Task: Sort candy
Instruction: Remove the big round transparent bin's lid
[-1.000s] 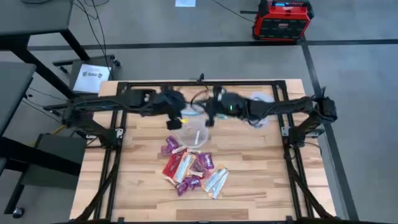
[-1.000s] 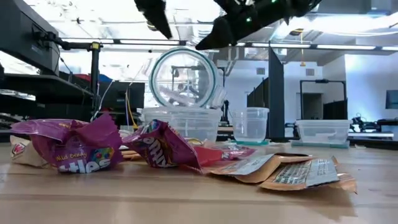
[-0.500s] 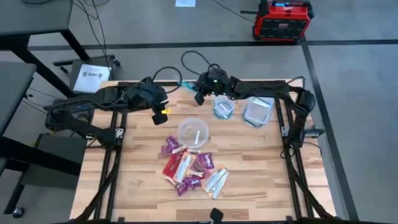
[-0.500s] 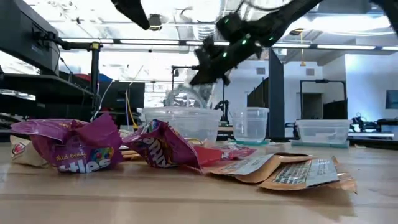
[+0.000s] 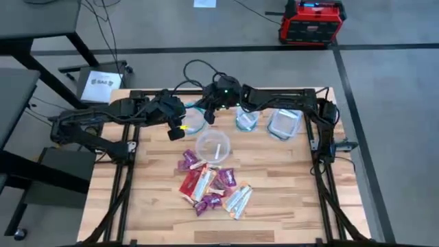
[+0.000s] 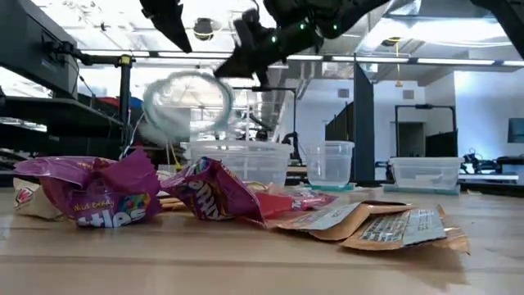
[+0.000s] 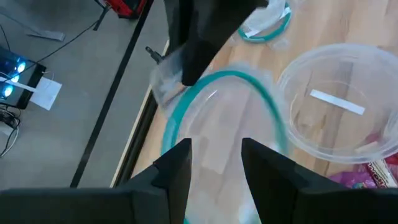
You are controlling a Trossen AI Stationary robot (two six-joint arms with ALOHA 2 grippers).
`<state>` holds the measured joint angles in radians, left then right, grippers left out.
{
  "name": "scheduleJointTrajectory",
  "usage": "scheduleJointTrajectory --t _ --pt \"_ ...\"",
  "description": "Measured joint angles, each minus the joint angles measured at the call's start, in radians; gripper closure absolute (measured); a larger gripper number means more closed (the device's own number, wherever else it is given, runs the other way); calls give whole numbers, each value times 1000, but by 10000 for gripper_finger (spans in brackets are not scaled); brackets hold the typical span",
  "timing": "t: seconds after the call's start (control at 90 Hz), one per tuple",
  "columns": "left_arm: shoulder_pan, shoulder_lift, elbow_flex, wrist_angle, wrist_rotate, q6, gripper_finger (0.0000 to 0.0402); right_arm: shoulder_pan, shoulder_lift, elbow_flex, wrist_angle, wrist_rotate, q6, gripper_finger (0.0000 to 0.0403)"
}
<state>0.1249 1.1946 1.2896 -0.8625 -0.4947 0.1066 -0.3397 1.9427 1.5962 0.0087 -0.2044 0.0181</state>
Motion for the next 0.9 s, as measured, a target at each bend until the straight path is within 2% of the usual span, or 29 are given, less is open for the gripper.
scheduleJointTrajectory --t 0.256,0.356,0.5,0.667,0.733,0.844,0.9 --pt "0 0 0 1 0 1 274 -81 26 -2 -136 82 -9 398" --pt "0 0 0 6 0 1 274 -102 71 -2 -136 102 -16 398" --pt "0 0 0 1 0 -15 274 -118 123 -2 -141 90 -19 397" --pt "0 0 0 -4 0 -10 274 -107 113 -2 -124 84 -23 397" --pt "0 0 0 1 0 -2 274 -90 96 -3 -84 43 1 397" --pt "1 0 0 4 0 3 274 -48 58 -1 -12 -120 58 397" --pt "1 0 0 4 0 5 274 -39 46 1 -19 -169 73 397"
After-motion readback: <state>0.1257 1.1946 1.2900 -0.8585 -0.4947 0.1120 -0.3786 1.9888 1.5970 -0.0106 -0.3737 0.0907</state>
